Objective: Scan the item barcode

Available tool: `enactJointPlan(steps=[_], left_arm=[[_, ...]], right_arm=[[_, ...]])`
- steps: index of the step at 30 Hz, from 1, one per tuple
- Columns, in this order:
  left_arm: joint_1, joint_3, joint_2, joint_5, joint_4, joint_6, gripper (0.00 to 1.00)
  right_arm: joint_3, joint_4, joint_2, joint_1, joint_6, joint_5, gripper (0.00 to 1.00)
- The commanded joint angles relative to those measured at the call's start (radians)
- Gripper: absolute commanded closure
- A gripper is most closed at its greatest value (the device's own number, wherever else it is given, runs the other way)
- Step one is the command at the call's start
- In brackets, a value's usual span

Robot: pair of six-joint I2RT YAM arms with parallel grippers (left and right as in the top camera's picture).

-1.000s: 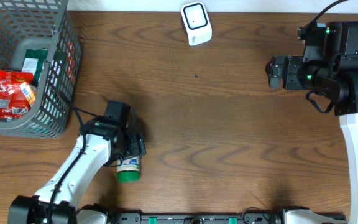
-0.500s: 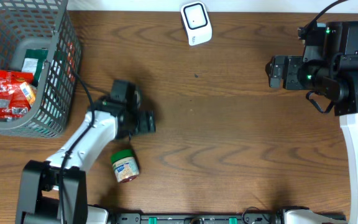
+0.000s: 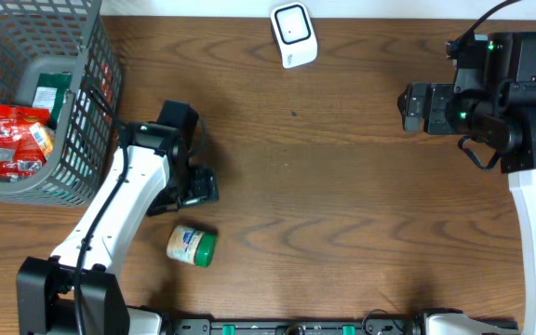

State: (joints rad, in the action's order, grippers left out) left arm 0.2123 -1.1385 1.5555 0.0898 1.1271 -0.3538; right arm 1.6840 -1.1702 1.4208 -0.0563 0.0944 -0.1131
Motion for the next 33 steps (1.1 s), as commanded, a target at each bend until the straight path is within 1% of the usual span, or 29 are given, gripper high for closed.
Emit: enactJointPlan(steps=[1,4,7,11,16,19,20,22,24,25,29,32,33], left_arm=[[-0.006,0.045,-0.014,-0.050,0.021,0.041,0.10],[-0.006,0.069,-0.014,-0.051,0.014,0.019,0.10],[-0.006,0.068,-0.016,-0.050,0.035,-0.045,0.10],[-0.006,0.069,-0.017,-0.050,0.065,-0.082,0.10],[-0.003,0.110,-0.016,-0.047,0.065,-0.110,0.10],[-0.006,0.119,-0.018,0.023,0.073,-0.123,0.10],[-0.009,0.119,-0.023,0.053,0.072,-0.143,0.10],[-0.024,0.118,-0.043,0.083,0.064,-0.206,0.10],[-0.045,0.119,-0.071,0.074,0.055,-0.244,0.10],[-0.064,0.119,-0.095,0.067,0.050,-0.298,0.10],[-0.100,0.119,-0.140,0.051,0.077,-0.447,0.10],[-0.098,0.121,-0.152,0.052,0.148,-0.617,0.09],[-0.094,0.123,-0.152,0.052,0.180,-0.689,0.06]], right_arm=[[0.014,-0.001,0.006,0.004,-0.006,-0.004,0.01],[0.014,-0.001,0.006,0.004,-0.006,-0.004,0.01],[0.014,-0.001,0.006,0.004,-0.006,-0.004,0.01],[0.014,-0.001,0.006,0.004,-0.006,-0.004,0.01],[0.014,-0.001,0.006,0.004,-0.006,-0.004,0.01],[0.014,-0.001,0.006,0.004,-0.006,-0.004,0.01],[0.014,-0.001,0.006,0.004,-0.006,-0.004,0.01],[0.014,-0.001,0.006,0.004,-0.006,-0.004,0.01],[0.014,-0.001,0.006,0.004,-0.006,-0.004,0.01],[0.014,-0.001,0.006,0.004,-0.006,-0.004,0.01],[0.014,-0.001,0.006,0.004,-0.006,-0.004,0.01],[0.014,-0.001,0.006,0.004,-0.006,-0.004,0.01],[0.014,-0.001,0.006,0.004,-0.006,-0.004,0.01]])
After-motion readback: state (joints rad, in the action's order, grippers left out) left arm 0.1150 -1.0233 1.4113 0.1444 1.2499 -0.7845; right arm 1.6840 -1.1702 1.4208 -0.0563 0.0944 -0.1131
